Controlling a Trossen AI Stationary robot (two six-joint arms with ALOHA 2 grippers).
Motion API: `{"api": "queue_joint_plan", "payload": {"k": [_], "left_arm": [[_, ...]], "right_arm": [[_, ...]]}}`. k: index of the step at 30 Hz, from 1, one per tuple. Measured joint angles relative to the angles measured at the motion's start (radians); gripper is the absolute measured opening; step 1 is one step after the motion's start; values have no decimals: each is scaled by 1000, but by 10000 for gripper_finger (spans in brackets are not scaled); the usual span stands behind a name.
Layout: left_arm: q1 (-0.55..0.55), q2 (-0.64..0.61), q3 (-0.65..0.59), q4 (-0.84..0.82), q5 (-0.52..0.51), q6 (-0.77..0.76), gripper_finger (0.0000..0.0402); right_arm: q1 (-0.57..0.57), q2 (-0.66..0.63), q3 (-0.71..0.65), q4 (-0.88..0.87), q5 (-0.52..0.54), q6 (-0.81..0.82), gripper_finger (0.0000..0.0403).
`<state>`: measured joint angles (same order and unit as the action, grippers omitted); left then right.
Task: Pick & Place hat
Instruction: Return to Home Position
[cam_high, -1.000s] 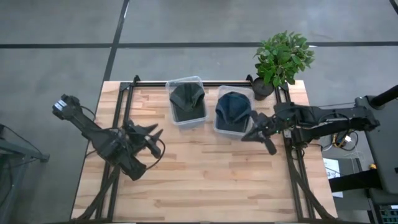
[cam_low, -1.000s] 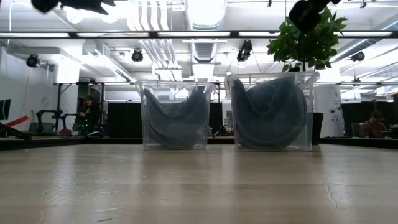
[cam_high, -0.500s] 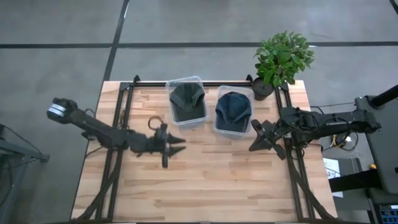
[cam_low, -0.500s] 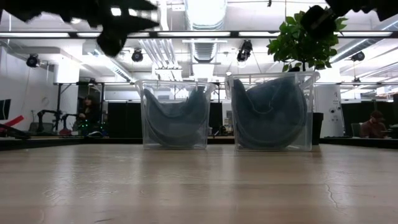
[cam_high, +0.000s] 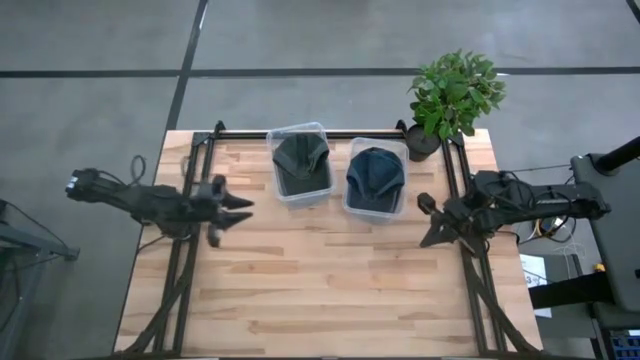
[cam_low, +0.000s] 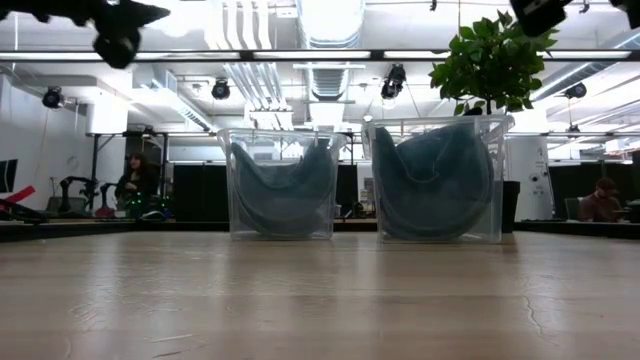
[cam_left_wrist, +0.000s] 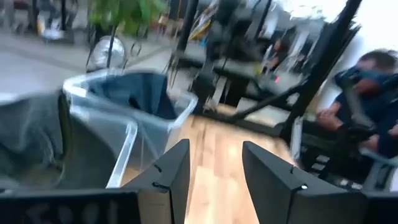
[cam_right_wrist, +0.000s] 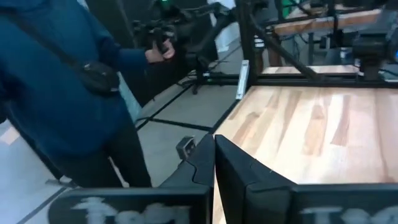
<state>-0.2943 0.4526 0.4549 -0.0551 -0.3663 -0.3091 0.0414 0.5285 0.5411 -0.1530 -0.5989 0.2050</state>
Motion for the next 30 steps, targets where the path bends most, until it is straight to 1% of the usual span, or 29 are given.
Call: {"api": "queue_joint_plan", "payload": {"k": [5, 9, 13, 14, 17, 20, 28, 30], "left_arm": [[-43, -113, -4, -75, -36, 54, 139], [-57, -165, -37, -106, -47, 58, 139], [-58, -201, -111, -37, -51, 54, 139], [-58, -206, -135, -10, -54, 54, 139], [-58, -223, -196, 49, -74, 53, 139], [-58, -246, -236, 61, -111, 43, 139], [-58, -334, -317, 83, -157, 53, 139], [-58, -370, -327, 81, -157, 70, 139]], "right_arm": [[0, -107, -75, 24, -5, 34, 9], [0, -185, -166, 93, -5, 62, 9], [0, -246, -265, 204, -2, 77, 9], [0, -256, -290, 229, 13, 85, 9], [0, -277, -357, 258, 101, 94, 9], [-1, -289, -413, 306, 170, 86, 9], [0, -337, -532, 485, 172, 104, 9], [-1, -360, -532, 493, 168, 123, 9]]}}
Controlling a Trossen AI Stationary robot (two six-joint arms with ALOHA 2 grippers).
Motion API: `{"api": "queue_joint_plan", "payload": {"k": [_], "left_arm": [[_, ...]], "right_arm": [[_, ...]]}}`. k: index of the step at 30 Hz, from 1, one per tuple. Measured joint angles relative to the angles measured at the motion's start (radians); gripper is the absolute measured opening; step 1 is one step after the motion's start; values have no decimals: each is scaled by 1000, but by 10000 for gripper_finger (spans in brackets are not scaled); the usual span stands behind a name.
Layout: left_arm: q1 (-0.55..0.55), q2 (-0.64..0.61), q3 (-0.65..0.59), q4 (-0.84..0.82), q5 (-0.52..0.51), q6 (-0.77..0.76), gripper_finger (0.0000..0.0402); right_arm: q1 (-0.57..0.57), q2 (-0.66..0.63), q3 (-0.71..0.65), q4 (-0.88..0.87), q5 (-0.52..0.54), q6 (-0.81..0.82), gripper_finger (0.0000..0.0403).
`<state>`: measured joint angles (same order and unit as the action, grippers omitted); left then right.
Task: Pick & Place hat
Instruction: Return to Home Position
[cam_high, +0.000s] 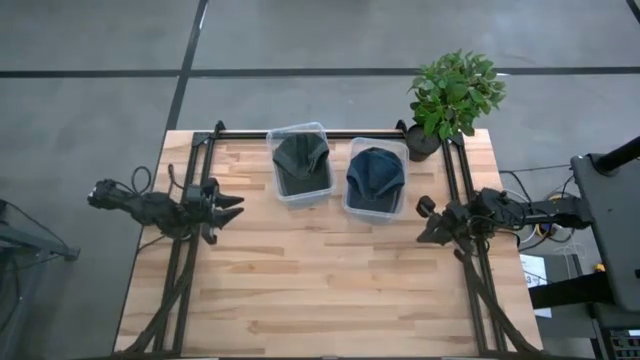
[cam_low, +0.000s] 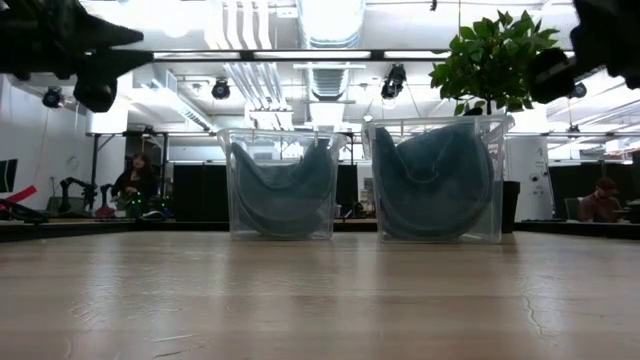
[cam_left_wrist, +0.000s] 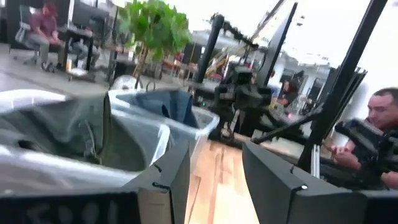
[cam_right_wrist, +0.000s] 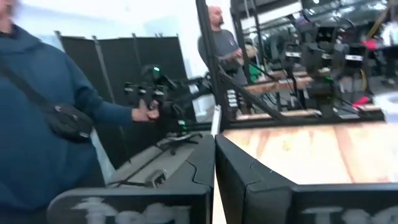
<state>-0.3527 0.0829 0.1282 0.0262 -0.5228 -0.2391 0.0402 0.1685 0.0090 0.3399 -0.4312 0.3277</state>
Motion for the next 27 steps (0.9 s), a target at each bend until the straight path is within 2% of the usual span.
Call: {"api": "queue_joint_plan", "payload": {"k": [4, 6, 12, 15, 20, 27], "left_arm": [[0, -84, 1, -10, -2, 59, 139], [0, -81, -3, -31, -11, 75, 139], [0, -81, -28, -68, -12, 10, 139], [0, -81, -52, -37, -15, -5, 139], [0, -81, -90, -17, -13, -25, 139], [0, -81, -98, -11, -17, -24, 139]], "right_arm": [[0, -59, 0, -4, -36, 10, 9], [1, -90, 0, -16, -41, 13, 9], [1, -168, 0, -160, -41, 75, 9], [1, -164, 0, -189, -34, 71, 9], [1, -143, 0, -223, 62, 12, 9], [1, -134, 0, -259, 75, -37, 9]]}}
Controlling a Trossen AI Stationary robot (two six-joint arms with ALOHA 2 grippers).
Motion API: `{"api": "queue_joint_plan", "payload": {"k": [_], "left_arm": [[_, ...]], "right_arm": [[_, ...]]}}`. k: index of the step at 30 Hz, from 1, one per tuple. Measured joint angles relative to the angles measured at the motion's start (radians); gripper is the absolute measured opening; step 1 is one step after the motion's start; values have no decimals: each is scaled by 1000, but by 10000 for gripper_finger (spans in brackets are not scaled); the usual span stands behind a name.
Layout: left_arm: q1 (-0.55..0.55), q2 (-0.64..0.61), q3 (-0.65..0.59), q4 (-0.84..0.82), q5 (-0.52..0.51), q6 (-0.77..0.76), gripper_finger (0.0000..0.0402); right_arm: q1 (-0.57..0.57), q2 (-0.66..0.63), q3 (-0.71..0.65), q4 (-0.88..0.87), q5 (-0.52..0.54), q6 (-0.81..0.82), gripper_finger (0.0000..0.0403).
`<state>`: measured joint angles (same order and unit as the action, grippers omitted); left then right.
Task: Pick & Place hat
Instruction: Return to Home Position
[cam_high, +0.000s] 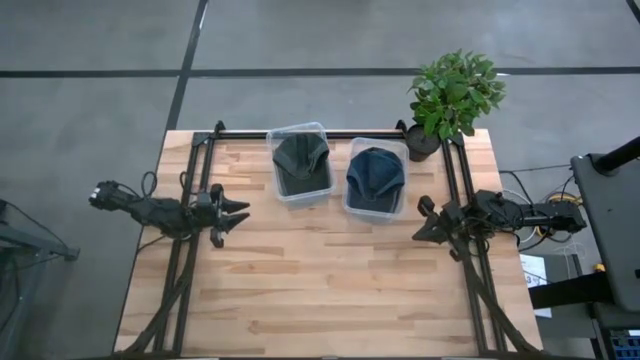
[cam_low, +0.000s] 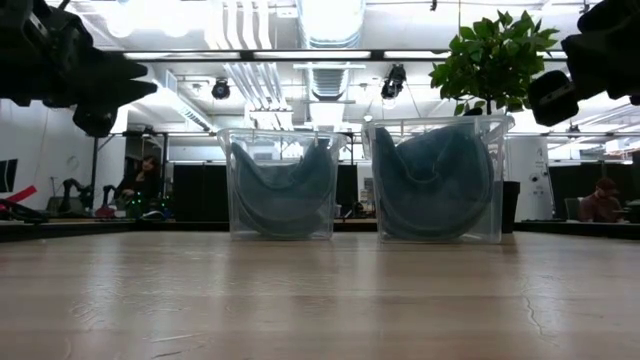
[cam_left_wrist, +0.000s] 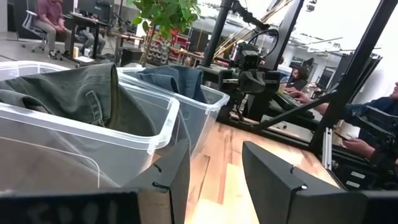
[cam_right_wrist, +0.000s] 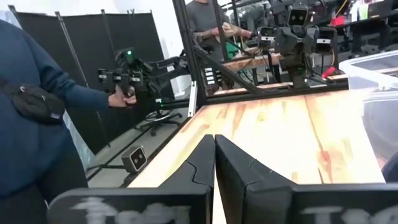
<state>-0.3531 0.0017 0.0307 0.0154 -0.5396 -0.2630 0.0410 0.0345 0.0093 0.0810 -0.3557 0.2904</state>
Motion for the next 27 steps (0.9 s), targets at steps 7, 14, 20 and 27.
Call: {"api": "queue_joint_plan", "payload": {"k": [7, 14, 20, 27], "left_arm": [[0, 0, 0, -4, 0, 1, 139], [0, 4, 0, -16, -1, 2, 139], [0, 17, 0, -18, -1, 1, 139], [0, 19, -1, -19, -1, 55, 139]], "right_arm": [[0, 1, 0, -4, -1, -16, 9], [0, 5, 0, -21, 0, -148, 9], [0, 7, 0, -21, 0, -160, 9], [0, 7, 0, -21, 0, -172, 9]]}}
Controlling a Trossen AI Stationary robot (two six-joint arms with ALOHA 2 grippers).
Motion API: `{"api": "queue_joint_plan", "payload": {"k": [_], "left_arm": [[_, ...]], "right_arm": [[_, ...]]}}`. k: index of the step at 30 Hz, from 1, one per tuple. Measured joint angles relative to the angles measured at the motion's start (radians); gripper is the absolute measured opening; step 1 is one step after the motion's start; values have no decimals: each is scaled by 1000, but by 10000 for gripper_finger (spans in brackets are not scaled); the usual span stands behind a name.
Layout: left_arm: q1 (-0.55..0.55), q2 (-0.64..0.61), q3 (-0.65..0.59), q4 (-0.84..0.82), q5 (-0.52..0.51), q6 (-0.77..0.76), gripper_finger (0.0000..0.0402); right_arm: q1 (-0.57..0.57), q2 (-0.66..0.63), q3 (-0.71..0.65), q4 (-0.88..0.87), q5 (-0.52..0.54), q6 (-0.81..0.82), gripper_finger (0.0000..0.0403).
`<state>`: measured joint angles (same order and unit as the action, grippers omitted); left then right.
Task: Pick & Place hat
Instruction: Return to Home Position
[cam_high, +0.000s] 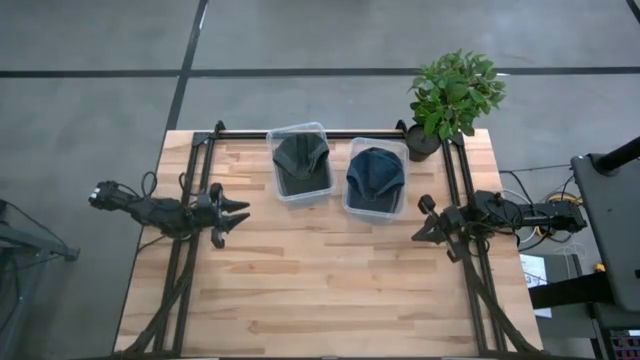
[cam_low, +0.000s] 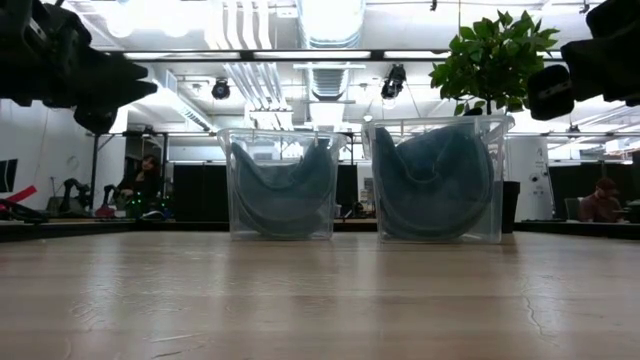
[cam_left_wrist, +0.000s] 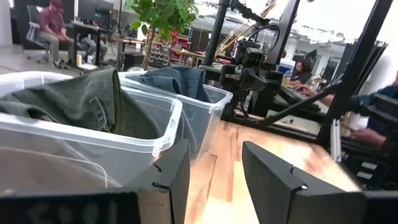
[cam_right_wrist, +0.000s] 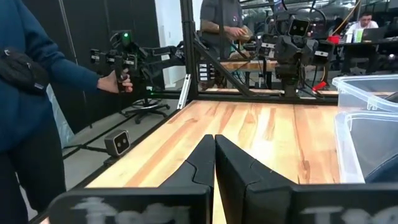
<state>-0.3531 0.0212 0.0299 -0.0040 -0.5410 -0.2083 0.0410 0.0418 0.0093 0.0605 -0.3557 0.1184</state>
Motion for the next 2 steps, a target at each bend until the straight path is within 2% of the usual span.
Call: {"api": "queue_joint_plan", "payload": {"k": [2], "left_arm": [[0, 0, 0, 0, 0, 31, 139]], "right_arm": [[0, 0, 0, 0, 0, -11, 9]]}}
